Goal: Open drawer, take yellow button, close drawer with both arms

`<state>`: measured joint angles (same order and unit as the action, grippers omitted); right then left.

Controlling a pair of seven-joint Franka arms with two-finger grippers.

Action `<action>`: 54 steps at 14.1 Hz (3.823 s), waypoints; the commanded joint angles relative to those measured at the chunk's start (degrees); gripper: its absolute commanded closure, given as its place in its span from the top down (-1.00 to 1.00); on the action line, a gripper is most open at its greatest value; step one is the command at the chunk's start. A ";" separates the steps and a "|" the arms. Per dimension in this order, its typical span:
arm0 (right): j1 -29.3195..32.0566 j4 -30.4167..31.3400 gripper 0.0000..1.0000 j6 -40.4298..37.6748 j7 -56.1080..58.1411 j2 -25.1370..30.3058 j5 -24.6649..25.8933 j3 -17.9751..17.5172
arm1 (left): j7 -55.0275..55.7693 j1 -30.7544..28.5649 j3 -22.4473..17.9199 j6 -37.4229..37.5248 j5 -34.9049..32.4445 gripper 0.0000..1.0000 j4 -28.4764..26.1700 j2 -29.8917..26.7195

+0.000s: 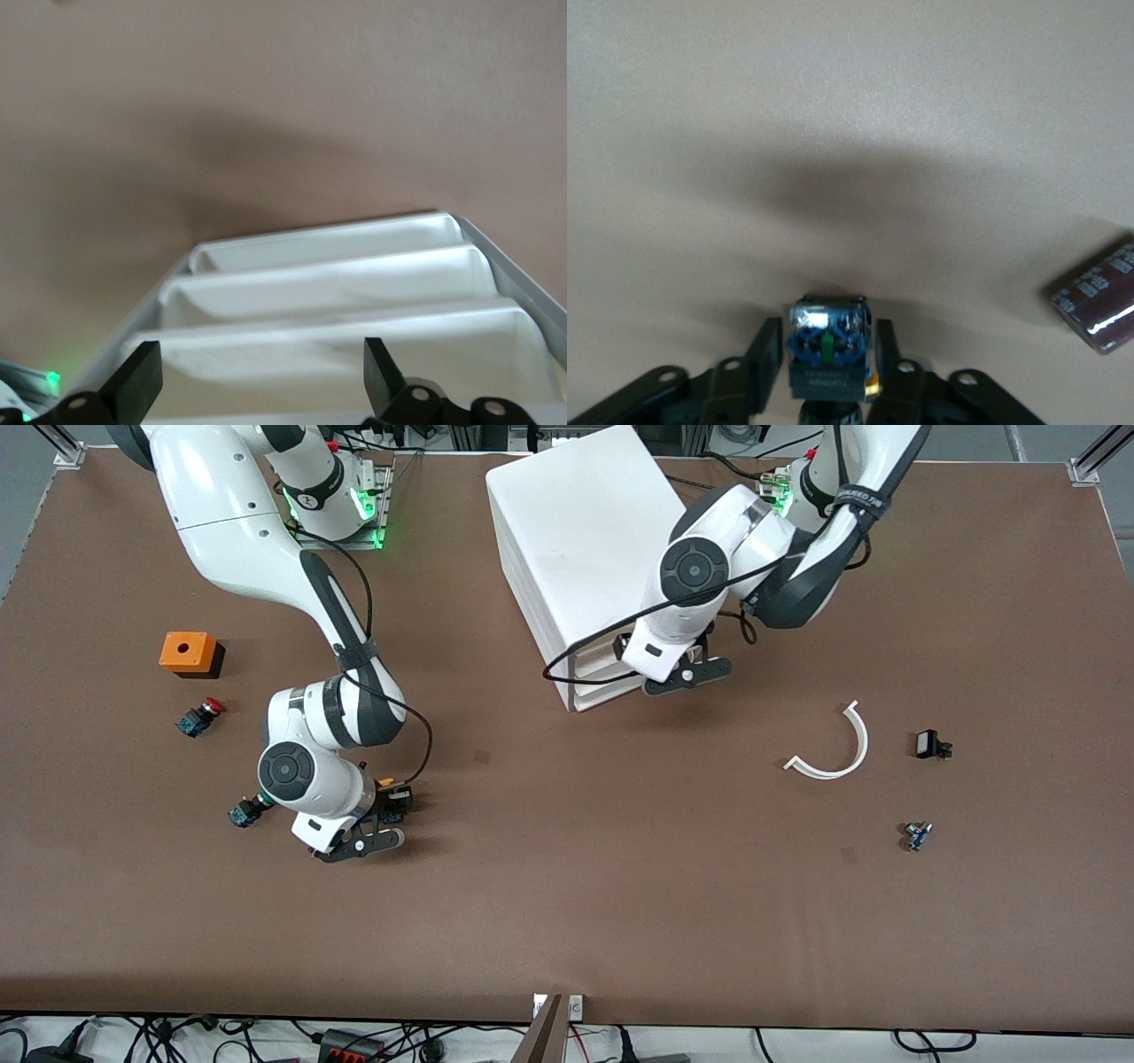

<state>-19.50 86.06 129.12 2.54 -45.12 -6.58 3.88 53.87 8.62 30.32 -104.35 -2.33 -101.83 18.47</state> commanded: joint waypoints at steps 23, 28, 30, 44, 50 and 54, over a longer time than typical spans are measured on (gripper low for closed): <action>4.20 -15.49 1.00 -35.95 -10.71 26.04 0.16 10.09 | -50.88 -7.65 -28.47 -1.80 3.91 1.00 -1.86 -21.98; 12.44 -15.05 1.00 -37.96 -10.36 30.35 0.34 5.45 | -51.49 -8.09 -28.13 3.97 3.56 1.00 0.13 -21.29; 20.08 -12.69 1.00 -38.76 -6.16 33.06 0.77 -0.52 | -51.49 -7.83 -27.60 4.15 3.47 1.00 0.85 -20.85; 22.93 4.27 1.00 -37.36 -2.62 43.97 8.33 -3.79 | -53.69 -7.65 -26.89 9.42 2.94 1.00 1.90 -21.28; 23.01 7.36 1.00 -36.39 -0.34 45.91 8.51 -3.79 | -53.69 -7.65 -26.89 9.42 2.94 1.00 1.99 -21.28; 23.01 7.45 1.00 -36.74 -1.22 46.00 8.42 -3.79 | -53.69 -7.65 -26.81 9.51 2.94 1.00 1.99 -21.28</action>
<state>2.90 91.57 91.58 0.92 -0.88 1.11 0.77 1.31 0.90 3.34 -96.12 0.75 -100.37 -2.03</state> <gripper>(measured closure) 0.000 0.000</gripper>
